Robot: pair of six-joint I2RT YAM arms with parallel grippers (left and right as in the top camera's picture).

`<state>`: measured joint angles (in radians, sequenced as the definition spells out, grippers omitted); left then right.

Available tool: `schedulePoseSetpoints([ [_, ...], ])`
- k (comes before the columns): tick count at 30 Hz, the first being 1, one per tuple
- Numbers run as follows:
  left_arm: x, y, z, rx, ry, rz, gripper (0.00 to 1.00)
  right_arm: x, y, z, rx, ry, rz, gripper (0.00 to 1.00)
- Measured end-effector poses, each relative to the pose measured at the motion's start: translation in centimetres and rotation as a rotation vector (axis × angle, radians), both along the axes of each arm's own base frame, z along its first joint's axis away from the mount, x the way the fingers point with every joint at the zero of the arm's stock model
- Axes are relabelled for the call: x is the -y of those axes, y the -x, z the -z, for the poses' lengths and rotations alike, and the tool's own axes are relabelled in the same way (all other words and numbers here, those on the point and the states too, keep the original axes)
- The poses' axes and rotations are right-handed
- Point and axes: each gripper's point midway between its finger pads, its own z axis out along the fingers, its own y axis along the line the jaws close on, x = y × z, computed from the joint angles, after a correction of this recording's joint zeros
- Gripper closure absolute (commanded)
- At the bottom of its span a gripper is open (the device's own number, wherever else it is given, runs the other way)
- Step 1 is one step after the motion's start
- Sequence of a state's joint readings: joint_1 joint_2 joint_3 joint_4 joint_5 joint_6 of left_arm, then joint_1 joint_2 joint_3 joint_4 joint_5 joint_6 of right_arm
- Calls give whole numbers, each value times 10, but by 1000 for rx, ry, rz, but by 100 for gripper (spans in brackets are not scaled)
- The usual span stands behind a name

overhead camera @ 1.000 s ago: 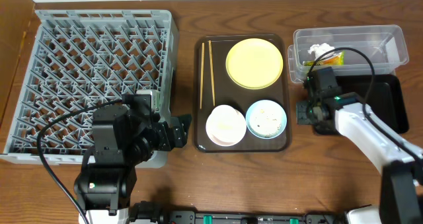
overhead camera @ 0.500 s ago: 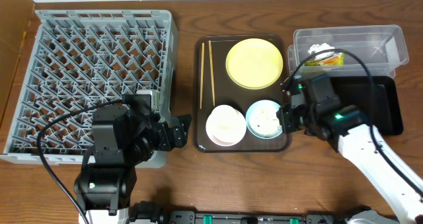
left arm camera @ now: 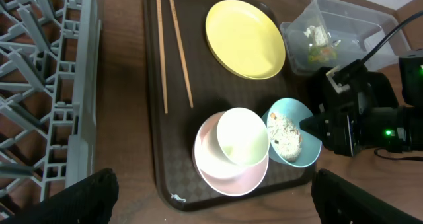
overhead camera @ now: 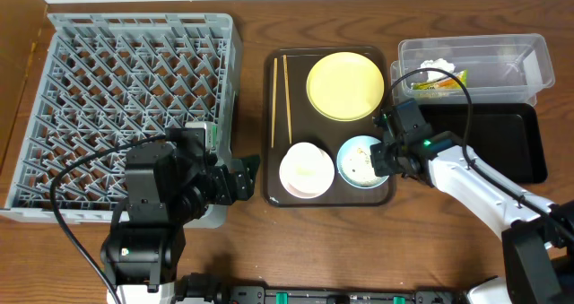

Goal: Sort waste into correct bins and load items into the dishwasher
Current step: 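Move the right gripper to the rim of the light-blue rice bowl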

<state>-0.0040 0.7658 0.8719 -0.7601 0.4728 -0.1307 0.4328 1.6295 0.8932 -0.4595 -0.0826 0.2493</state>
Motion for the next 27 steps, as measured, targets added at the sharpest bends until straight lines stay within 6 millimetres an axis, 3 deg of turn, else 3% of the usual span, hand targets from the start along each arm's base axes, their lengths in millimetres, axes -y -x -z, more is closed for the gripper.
schedulePoseSetpoints([
  [5,0,0,0,0,0,0,6,-3,2,-8,4,-21,-6,84],
  [10,0,0,0,0,0,0,6,-32,10,-34,33,-141,-94,80],
  [14,0,0,0,0,0,0,6,-54,31,-36,-3,-167,-185,76],
  [19,0,0,0,0,0,0,5,-76,52,-35,0,-149,-309,97],
  [27,0,0,0,0,0,0,5,-90,65,-35,11,-132,-396,99],
])
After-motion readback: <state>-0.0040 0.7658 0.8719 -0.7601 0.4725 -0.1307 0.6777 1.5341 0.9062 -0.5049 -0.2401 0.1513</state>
